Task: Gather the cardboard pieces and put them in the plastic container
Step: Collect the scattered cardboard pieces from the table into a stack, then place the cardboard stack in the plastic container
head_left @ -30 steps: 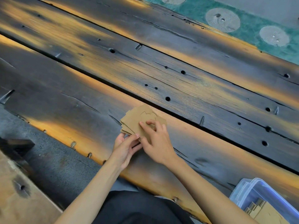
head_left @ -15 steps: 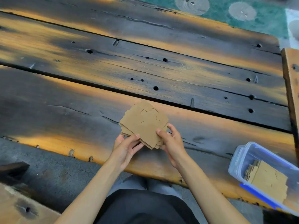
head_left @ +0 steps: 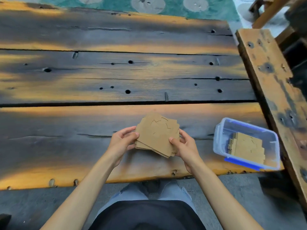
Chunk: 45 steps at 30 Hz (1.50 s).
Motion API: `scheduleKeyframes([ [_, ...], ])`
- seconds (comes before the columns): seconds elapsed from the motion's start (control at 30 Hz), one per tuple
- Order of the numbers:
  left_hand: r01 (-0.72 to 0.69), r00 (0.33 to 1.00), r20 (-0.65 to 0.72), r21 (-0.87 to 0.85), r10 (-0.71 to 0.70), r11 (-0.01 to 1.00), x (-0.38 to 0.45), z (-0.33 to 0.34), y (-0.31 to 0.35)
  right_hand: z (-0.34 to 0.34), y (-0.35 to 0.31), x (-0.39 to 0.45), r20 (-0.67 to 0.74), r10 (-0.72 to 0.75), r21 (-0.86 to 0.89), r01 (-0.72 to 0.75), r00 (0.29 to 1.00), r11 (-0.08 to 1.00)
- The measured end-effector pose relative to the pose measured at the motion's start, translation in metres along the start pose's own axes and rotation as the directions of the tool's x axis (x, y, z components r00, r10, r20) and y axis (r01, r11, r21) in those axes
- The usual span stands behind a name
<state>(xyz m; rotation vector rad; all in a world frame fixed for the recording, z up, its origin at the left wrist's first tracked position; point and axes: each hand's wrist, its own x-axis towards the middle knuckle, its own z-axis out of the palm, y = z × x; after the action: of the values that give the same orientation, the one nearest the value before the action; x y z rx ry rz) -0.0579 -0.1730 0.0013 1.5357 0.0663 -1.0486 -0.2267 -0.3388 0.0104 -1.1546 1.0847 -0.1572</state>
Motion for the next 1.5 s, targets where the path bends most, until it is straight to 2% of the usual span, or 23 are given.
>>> scheduleKeyframes([
  [0.3,-0.070,0.994,0.100,0.262,0.045,0.963,0.016,0.126,-0.007,-0.125,-0.006,0.013,-0.119,-0.040,-0.130,0.024,0.992,0.991],
  [0.63,-0.094,0.981,0.194,0.383,0.020,0.919,0.017,0.290,-0.042,-0.289,-0.018,0.015,-0.244,0.051,-0.242,-0.112,0.968,0.964],
  [0.83,-0.092,0.976,0.215,0.523,-0.026,0.847,0.022,0.370,-0.060,-0.360,-0.023,0.030,-0.277,0.108,-0.337,-0.201,0.955,0.920],
  [0.93,-0.074,0.978,0.200,0.578,-0.053,0.813,0.030,0.394,-0.067,-0.375,-0.025,0.040,-0.290,0.118,-0.434,-0.240,0.950,0.868],
  [1.07,-0.051,0.980,0.179,0.664,-0.092,0.746,0.040,0.412,-0.076,-0.381,-0.025,0.053,-0.316,0.136,-0.607,-0.310,0.939,0.732],
  [1.23,-0.082,0.984,0.164,0.772,-0.074,0.630,0.047,0.420,-0.084,-0.377,-0.015,0.067,-0.319,0.143,-0.767,-0.344,0.937,0.542],
  [1.5,-0.132,0.980,0.189,0.840,-0.057,0.526,0.047,0.422,-0.100,-0.366,0.000,0.083,-0.333,0.116,-0.822,-0.349,0.936,0.451],
])
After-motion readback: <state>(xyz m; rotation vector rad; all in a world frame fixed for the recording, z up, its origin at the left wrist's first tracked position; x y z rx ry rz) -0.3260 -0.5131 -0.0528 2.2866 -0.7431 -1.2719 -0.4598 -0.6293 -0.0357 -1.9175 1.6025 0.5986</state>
